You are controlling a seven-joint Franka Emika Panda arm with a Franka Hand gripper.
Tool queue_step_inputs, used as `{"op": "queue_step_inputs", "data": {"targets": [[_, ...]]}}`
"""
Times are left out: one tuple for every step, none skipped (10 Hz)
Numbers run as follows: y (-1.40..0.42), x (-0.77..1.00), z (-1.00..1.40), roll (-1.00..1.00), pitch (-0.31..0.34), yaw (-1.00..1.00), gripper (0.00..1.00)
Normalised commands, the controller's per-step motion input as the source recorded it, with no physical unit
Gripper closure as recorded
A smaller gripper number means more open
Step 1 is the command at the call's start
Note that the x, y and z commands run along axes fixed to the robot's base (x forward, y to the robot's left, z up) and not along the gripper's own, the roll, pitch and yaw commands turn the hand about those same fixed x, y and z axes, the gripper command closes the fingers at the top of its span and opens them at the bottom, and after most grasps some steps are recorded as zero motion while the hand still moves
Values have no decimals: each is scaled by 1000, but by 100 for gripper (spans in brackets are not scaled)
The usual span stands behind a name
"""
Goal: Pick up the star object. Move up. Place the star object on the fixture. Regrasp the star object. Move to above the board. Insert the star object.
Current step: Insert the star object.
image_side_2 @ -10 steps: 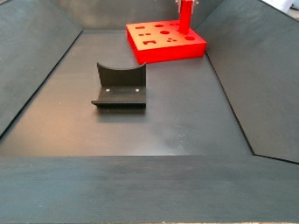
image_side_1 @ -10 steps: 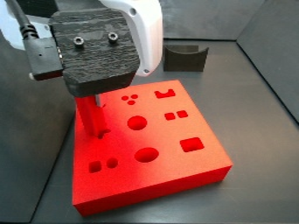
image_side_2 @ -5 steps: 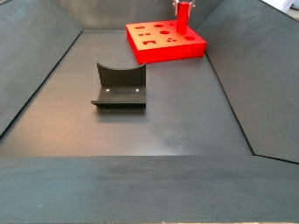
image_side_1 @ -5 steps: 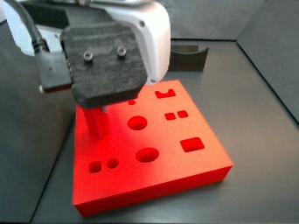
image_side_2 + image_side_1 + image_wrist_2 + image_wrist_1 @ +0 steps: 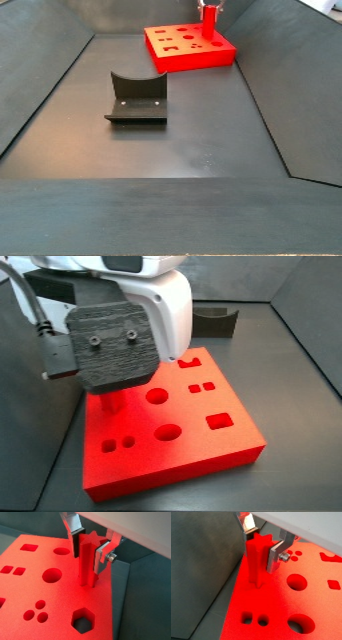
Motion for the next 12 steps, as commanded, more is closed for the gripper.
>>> {"op": "queue_step_inputs", "data": {"targets": [[0, 349, -874, 117, -90, 0, 100], [0, 574, -700, 97, -194, 0, 100], [0, 594, -689, 101, -190, 0, 100], [0, 566, -703, 97, -190, 0, 100], [3, 351, -734, 84, -181, 0, 100], [71, 137, -780, 93, -176, 40, 100], [143, 0, -800, 163, -153, 149, 100], [29, 0, -780, 189, -144, 91, 100], [0, 0, -774, 147, -174, 100, 100], [0, 0, -409, 0, -220, 0, 100], [0, 0, 0, 4, 0, 0, 100], [0, 0, 0, 0, 0, 0, 100]]}}
